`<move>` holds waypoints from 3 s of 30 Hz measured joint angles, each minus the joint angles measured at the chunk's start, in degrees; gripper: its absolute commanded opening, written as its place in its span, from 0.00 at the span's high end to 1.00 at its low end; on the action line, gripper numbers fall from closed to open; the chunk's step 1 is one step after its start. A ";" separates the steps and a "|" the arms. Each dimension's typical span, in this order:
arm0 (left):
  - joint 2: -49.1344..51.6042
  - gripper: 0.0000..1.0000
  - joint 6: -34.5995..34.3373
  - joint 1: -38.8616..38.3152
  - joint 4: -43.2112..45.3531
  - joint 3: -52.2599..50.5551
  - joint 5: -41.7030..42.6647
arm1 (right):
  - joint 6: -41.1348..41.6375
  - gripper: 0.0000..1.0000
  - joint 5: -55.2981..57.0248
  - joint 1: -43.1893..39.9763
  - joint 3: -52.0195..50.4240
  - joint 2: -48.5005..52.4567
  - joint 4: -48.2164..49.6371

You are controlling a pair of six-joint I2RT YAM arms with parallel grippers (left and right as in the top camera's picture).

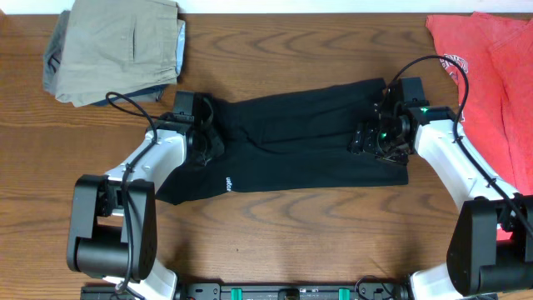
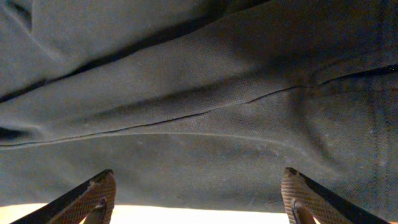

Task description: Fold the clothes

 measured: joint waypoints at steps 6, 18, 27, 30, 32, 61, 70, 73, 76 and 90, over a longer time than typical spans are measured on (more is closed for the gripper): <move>0.02 0.59 0.02 0.00 5.55 0.00 -0.04 | 0.00 0.17 0.02 0.00 0.00 0.02 0.00; -0.17 0.58 0.68 0.85 4.15 0.02 -7.10 | 0.00 0.18 0.04 2.64 0.00 0.00 1.36; -11.63 0.58 0.83 7.26 -6.25 0.02 -12.55 | -0.52 0.47 0.13 6.95 0.00 0.00 4.94; -16.28 0.59 0.90 6.82 -9.53 0.11 -11.61 | -0.63 0.80 0.13 9.42 0.00 0.00 6.56; -17.49 0.62 0.92 6.25 -12.17 0.22 -9.60 | 0.00 0.96 0.07 11.39 0.00 0.02 7.72; -0.20 0.61 2.21 2.80 -14.47 0.50 -3.19 | 3.37 0.99 2.56 14.14 0.00 11.82 17.38; -0.17 0.62 2.21 11.91 -18.51 0.55 -4.15 | 3.37 0.99 5.90 11.54 0.37 11.82 14.49; -0.20 0.62 2.40 15.56 -19.71 0.55 -5.42 | 3.37 0.99 5.79 10.27 0.55 11.82 13.44; -0.24 0.62 3.06 18.88 -20.26 0.55 -5.88 | 3.37 0.99 5.42 9.55 0.72 11.82 12.59; -9.55 0.62 4.42 24.74 -22.71 0.44 -11.08 | 3.78 0.45 8.22 7.39 2.01 9.99 2.62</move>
